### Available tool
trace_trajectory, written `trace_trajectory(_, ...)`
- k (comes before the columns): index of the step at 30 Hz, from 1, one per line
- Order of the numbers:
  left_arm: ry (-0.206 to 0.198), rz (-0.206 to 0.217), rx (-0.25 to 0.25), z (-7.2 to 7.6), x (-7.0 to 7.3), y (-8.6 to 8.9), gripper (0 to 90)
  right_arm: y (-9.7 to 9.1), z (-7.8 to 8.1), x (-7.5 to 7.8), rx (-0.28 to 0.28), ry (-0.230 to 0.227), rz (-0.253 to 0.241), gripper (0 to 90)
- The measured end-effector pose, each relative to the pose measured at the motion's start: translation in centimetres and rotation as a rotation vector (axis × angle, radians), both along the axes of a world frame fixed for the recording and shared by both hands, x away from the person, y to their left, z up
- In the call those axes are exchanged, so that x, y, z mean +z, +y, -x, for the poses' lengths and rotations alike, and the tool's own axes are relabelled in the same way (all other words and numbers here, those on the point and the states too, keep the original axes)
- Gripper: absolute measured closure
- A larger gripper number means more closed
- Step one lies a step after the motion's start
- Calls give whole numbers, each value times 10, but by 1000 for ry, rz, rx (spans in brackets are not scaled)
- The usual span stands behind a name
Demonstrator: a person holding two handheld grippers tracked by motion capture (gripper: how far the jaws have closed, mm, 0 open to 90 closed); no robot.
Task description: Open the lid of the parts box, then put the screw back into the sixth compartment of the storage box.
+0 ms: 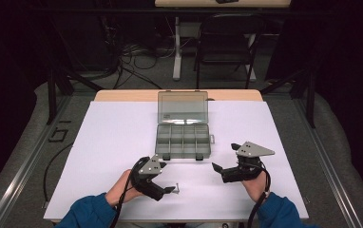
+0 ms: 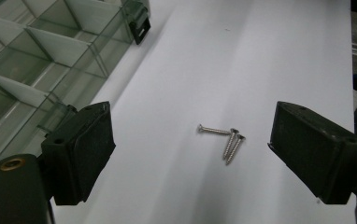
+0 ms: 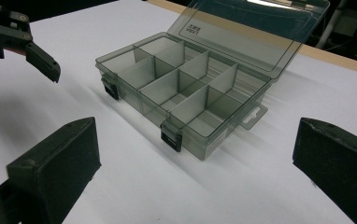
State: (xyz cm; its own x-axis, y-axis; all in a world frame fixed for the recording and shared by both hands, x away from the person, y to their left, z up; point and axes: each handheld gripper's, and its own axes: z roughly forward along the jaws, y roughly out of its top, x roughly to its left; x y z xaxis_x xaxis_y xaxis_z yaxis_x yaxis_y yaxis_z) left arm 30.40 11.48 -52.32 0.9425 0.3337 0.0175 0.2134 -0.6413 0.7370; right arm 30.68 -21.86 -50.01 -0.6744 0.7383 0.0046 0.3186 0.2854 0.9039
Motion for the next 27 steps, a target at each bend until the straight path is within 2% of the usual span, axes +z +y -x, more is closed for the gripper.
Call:
trace_trajectory(5, 11, -9, -9, 0, -1, -1, 142, 1, 0, 1, 8, 0, 6, 0)
trace_trajectory(8, 15, -27, -31, 1, 0, -2, 143, 1, -1, 0, 10, -1, -4, 0)
trace_trajectory(11, 26, -45, -57, 0, -1, -5, 143, 1, -1, 2, 20, 12, 15, 0)
trace_trajectory(12, 32, -50, -64, 0, -1, -6, 143, 1, -1, 1, 10, 4, 8, 0)
trace_trajectory(13, 32, -57, -69, 0, -1, -7, 143, 1, -1, 0, 13, 2, -4, 0)
trace_trajectory(15, 28, -69, -95, 0, -1, -10, 140, -1, 0, 1, 6, 10, 4, 0)
trace_trajectory(18, 25, -90, -123, 0, 0, -13, 112, -1, 0, 1, 10, 5, -1, 0)
trace_trajectory(19, 32, -91, -124, 0, -1, -13, 104, -1, 1, 2, 15, 21, 11, 0)
trace_trajectory(20, 36, -92, -126, 0, -1, -13, 98, 0, -1, 0, 12, 4, 1, 0)
trace_trajectory(27, 43, -102, -159, 0, -3, -16, 33, 1, -1, 0, 18, 10, -5, 0)
